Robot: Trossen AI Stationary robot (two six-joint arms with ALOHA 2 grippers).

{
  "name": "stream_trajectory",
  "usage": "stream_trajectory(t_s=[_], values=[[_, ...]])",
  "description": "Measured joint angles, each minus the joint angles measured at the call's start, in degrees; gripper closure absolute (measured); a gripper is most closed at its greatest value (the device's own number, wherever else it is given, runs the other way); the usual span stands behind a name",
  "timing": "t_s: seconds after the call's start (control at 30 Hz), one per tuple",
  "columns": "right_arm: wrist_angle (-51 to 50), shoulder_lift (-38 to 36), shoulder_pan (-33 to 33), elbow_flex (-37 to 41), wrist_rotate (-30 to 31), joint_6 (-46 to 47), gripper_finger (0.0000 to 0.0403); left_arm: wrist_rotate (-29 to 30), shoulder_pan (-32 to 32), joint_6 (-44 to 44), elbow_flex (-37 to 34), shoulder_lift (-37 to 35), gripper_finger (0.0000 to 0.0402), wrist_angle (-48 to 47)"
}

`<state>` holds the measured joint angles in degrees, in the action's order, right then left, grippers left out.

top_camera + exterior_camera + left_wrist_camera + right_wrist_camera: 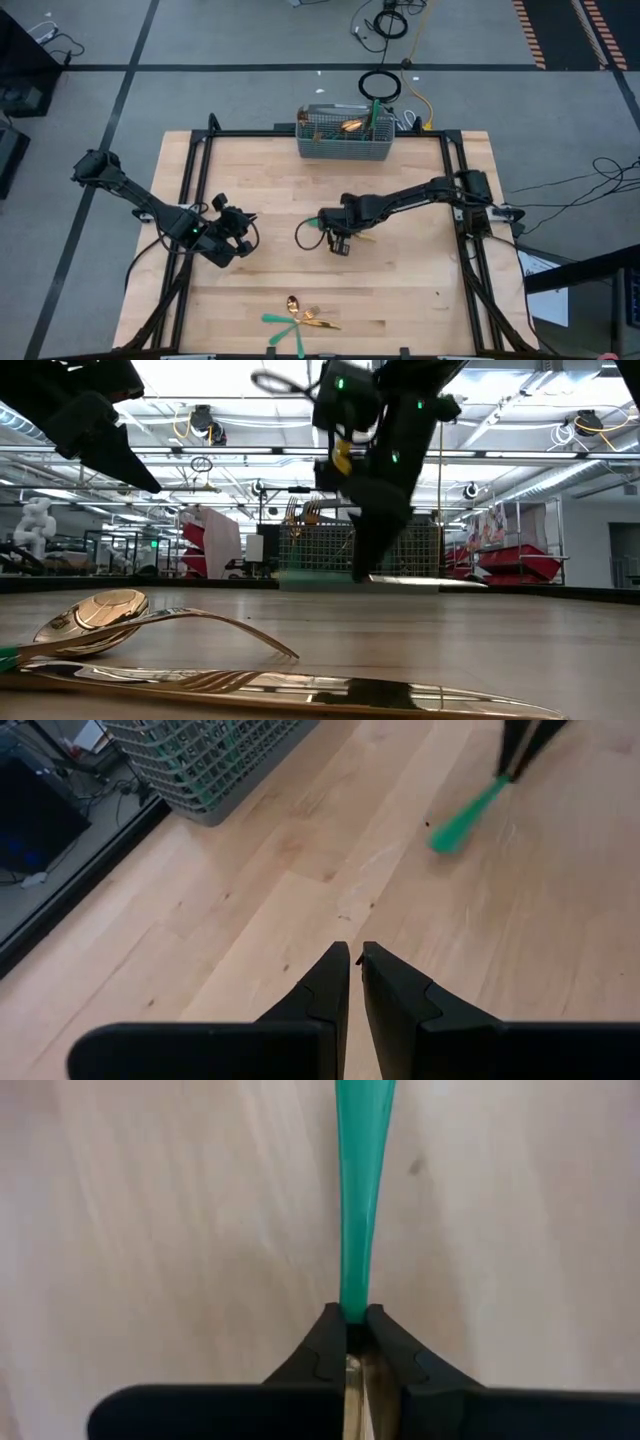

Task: Sort silverware
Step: Put the green knife into the gray silverware basket with the other knives

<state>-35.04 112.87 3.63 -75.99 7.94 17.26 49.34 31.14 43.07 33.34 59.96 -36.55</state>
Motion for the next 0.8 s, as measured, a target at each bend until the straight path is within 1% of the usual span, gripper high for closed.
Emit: stream_trajectory(t_s=[0.23, 0.3, 0.43, 0.53, 0.57, 0.63, 0.67, 0.8], values=[[4.51, -3.18, -0.79, -0.23, 4.55, 0.04, 0.0403, 0.20, 0.00, 0.00, 0.00, 0.00, 0.0360, 0.02], [7.15, -4.51, -1.26, -0.28, 7.75, 0.06, 0.0401, 0.20, 0.00, 0.02, 0.00, 0.00, 0.0360, 0.02], [14.60, -7.34, -2.54, -0.32, 16.22, -0.40, 0.0400, 0.21, 0.00, 0.04, 0.00, 0.00, 0.0360, 0.03], [20.20, -10.67, -5.01, -0.39, 20.47, -3.25, 0.0400, 0.21, 0.00, 0.08, 0.00, 0.00, 0.0360, 0.02], [21.42, -11.69, -6.18, -0.48, 20.78, -4.33, 0.0400, 0.20, 0.00, 0.12, 0.00, 0.00, 0.0360, 0.02], [21.60, -13.44, -8.52, -0.50, 19.42, -5.67, 0.0401, 0.20, 0.00, 0.13, 0.00, 0.00, 0.0360, 0.04], [21.21, -14.06, -9.76, -0.49, 17.03, -6.36, 0.0401, 0.20, 0.00, 0.13, 0.00, 0.00, 0.0360, 0.04], [17.50, -13.72, -13.59, -0.49, 3.97, -4.36, 0.0401, 0.20, 0.00, 0.13, 0.00, 0.00, 0.0360, 0.07]])
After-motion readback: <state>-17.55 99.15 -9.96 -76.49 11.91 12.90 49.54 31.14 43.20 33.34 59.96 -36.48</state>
